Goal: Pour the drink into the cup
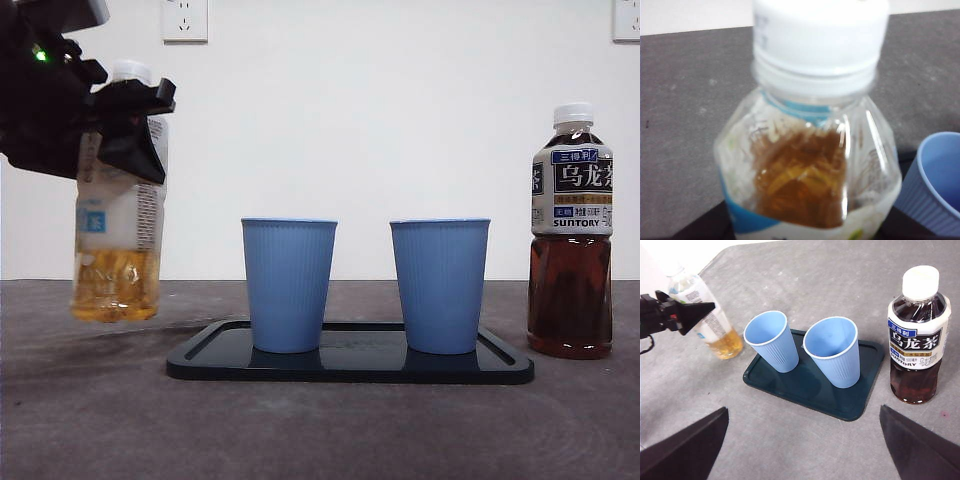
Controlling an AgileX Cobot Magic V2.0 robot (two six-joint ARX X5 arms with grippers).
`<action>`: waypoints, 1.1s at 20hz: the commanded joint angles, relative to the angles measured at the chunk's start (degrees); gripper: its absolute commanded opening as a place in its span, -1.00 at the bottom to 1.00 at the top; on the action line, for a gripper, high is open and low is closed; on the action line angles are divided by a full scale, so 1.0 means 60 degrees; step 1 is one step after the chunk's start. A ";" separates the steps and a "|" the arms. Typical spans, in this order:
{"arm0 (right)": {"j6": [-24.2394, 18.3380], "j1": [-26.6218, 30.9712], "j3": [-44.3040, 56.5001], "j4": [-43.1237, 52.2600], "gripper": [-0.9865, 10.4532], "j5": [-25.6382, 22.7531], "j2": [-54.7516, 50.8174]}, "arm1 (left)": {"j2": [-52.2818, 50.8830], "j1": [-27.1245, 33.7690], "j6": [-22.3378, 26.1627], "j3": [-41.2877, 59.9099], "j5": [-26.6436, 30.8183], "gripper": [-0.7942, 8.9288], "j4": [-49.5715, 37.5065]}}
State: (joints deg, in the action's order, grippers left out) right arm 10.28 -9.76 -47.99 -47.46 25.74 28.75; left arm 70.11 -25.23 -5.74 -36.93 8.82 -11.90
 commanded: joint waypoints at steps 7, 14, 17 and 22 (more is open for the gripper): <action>-0.0076 -0.0040 -0.0120 -0.0124 0.02 -0.0047 0.0055 | 0.1362 -0.0029 -0.0084 -0.0117 0.0018 -0.59 -0.1807; -0.0069 -0.0040 -0.0120 -0.0124 0.02 -0.0295 0.0055 | 0.1377 -0.0029 0.0200 -0.0117 0.0022 -0.58 -0.1676; -0.0058 -0.0040 -0.0120 -0.0138 0.02 -0.0291 0.0055 | 0.1377 -0.0047 0.0197 -0.0120 0.0022 -0.56 -0.1432; 0.0000 -0.0040 -0.0120 -0.0335 0.02 -0.0284 0.0055 | 0.1373 -0.0047 0.0197 -0.0120 0.0022 -0.11 -0.1362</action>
State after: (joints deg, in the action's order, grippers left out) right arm 10.31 -9.76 -47.99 -49.87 23.99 28.75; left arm 78.17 -25.23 -5.17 -36.82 8.91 -18.72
